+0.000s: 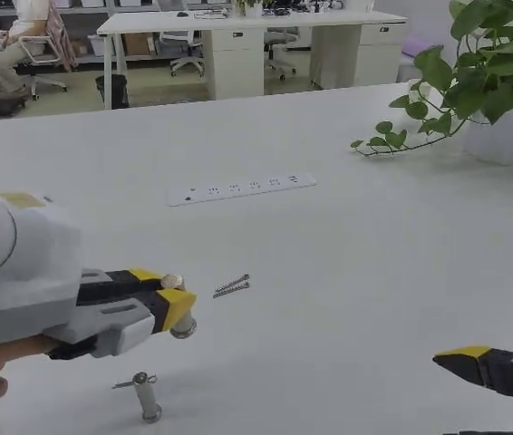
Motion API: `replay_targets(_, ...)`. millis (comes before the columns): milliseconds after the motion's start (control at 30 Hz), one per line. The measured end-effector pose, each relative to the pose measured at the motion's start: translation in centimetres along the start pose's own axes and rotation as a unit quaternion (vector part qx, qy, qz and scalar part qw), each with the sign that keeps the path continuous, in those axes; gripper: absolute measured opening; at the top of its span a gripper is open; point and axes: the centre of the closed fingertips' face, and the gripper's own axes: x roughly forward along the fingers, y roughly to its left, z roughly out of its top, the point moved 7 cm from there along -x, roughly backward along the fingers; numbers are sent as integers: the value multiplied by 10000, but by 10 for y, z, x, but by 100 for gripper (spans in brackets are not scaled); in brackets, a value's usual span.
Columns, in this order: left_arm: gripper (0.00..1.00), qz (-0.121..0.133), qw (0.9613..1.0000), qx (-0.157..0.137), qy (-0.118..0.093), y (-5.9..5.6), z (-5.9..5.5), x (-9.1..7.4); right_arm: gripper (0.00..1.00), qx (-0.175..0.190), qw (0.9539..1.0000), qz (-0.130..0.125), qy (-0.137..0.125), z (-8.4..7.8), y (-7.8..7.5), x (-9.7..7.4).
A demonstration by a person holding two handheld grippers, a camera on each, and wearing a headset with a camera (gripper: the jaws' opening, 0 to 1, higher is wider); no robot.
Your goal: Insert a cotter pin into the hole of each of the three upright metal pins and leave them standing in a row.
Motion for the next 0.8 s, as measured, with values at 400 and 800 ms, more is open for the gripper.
replay_targets(400,11,-292,9991,245,184,-30,-20,9,84,16,10000,30,4,-4,0,-1)
replay_targets(800,11,-531,9963,468,483,-49,-51,15,84,48,10000,41,75,-8,1,-1)
